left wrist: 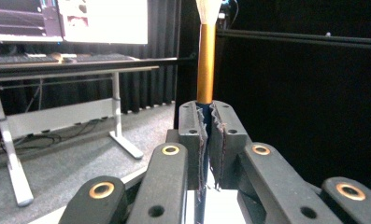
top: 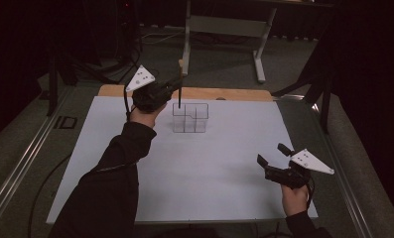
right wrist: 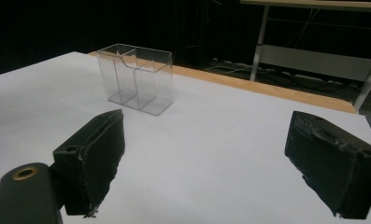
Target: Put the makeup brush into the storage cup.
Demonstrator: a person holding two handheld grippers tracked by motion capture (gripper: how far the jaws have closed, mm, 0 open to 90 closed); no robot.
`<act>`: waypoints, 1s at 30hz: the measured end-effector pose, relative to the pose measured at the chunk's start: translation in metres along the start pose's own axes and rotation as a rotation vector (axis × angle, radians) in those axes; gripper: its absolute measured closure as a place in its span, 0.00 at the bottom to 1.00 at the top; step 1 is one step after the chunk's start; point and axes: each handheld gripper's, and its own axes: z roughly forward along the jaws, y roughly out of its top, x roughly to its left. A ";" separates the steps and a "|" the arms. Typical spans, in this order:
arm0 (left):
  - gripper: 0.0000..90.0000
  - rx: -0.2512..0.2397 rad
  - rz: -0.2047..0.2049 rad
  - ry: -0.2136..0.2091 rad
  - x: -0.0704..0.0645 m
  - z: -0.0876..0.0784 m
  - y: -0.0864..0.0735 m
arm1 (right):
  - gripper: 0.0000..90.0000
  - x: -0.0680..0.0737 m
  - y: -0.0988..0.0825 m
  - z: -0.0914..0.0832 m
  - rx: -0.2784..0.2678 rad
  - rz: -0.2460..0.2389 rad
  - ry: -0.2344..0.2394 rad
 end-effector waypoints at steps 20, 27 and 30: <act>0.94 -0.053 -0.004 0.009 0.013 0.040 0.003 | 0.13 0.000 0.000 -0.001 -0.001 0.006 0.000; 0.94 -0.057 -0.019 0.020 0.018 0.056 -0.003 | 0.13 0.000 0.000 -0.001 0.000 0.006 0.002; 0.94 -0.043 -0.019 0.021 0.020 0.060 -0.006 | 0.13 0.000 0.000 -0.001 -0.001 0.006 0.002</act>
